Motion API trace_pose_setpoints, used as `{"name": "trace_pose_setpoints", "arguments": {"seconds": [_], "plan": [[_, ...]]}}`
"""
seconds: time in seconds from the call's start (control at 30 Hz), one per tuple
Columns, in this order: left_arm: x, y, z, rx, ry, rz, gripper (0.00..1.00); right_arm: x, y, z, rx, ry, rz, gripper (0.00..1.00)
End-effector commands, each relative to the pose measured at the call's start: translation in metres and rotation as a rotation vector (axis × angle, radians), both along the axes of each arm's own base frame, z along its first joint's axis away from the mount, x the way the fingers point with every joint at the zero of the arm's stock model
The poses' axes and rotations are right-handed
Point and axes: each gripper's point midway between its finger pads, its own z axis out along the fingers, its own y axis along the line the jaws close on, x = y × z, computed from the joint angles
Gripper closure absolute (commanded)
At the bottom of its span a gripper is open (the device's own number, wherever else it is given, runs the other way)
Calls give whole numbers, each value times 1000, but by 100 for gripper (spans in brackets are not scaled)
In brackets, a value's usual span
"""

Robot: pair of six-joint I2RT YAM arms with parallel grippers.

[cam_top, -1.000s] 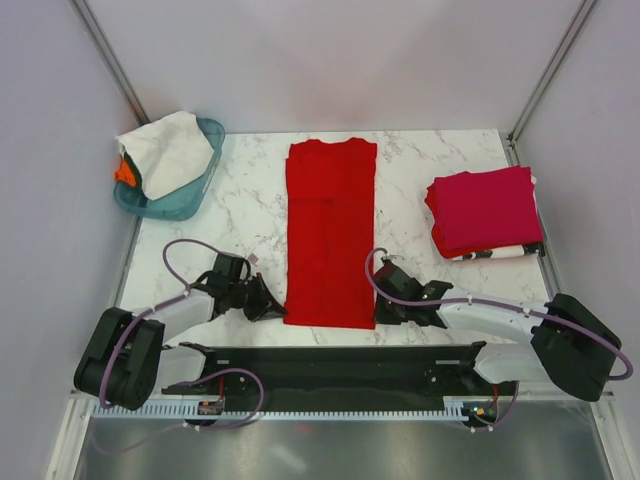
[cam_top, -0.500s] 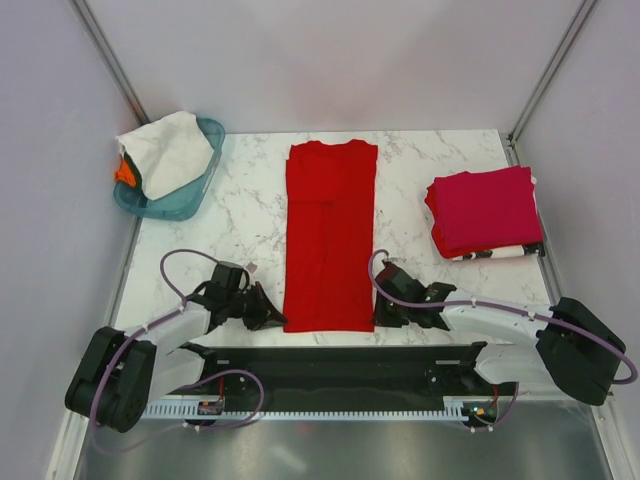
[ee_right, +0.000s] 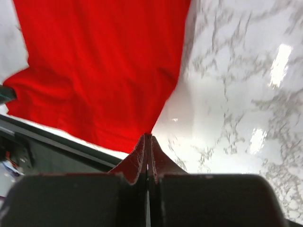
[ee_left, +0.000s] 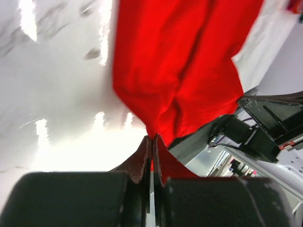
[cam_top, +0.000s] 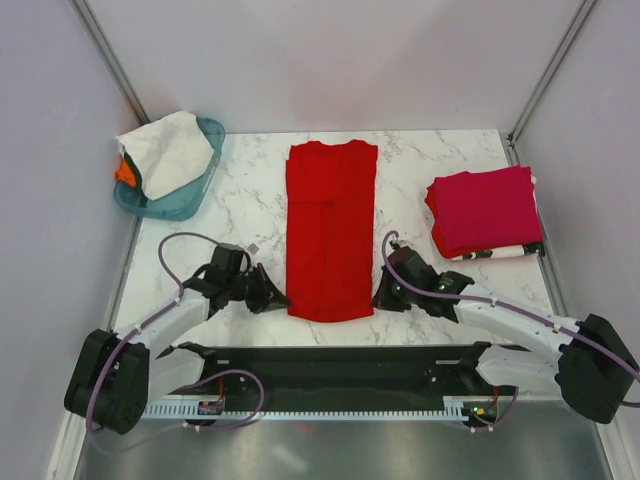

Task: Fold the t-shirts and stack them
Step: Fold the tshirt

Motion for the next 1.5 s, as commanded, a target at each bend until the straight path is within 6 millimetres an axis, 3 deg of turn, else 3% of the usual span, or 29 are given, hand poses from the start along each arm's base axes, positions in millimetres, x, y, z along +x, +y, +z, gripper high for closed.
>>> {"name": "trace_pose_setpoints", "arguments": {"seconds": [0.0,0.03,0.17,0.2,0.27,0.3,0.33,0.37,0.43,0.47,0.53,0.6,0.63,0.7,0.83,1.37,1.47], "plan": [[27,-13,39,-63,-74,-6,98,32,2,40,44,-98,-17,100],[32,-13,41,-62,-71,0,98,43,3,52,51,-135,-14,100],[68,-15,64,-80,-120,31,98,85,-4,67,34,-162,-39,100],[84,-16,77,-86,-156,45,98,94,-5,69,27,-171,-47,100],[105,-13,82,-78,-163,80,98,120,-3,79,23,-195,-59,100],[122,-13,97,-78,-206,101,98,128,-2,82,17,-206,-56,100],[132,-10,100,-73,-214,120,98,147,-3,87,13,-215,-74,100],[142,-9,97,-64,-202,136,98,156,-4,90,10,-221,-82,100],[168,-3,110,-52,-240,186,98,176,-1,104,18,-254,-85,100],[177,0,113,-46,-252,208,98,186,-5,96,1,-236,-97,100],[200,11,110,-9,-261,293,98,204,-5,103,9,-254,-111,100],[218,12,116,-33,-297,335,98,218,-8,95,1,-237,-130,100],[224,12,110,-32,-282,346,98,228,-7,102,10,-257,-133,100],[236,9,113,-43,-287,349,98,240,-8,93,5,-238,-141,100],[252,2,96,-50,-241,331,98,264,-7,90,13,-233,-159,100],[293,-6,71,-77,-201,330,97,299,-12,64,10,-199,-205,100],[301,-10,63,-93,-198,319,92,312,-13,58,14,-207,-225,99]]}}
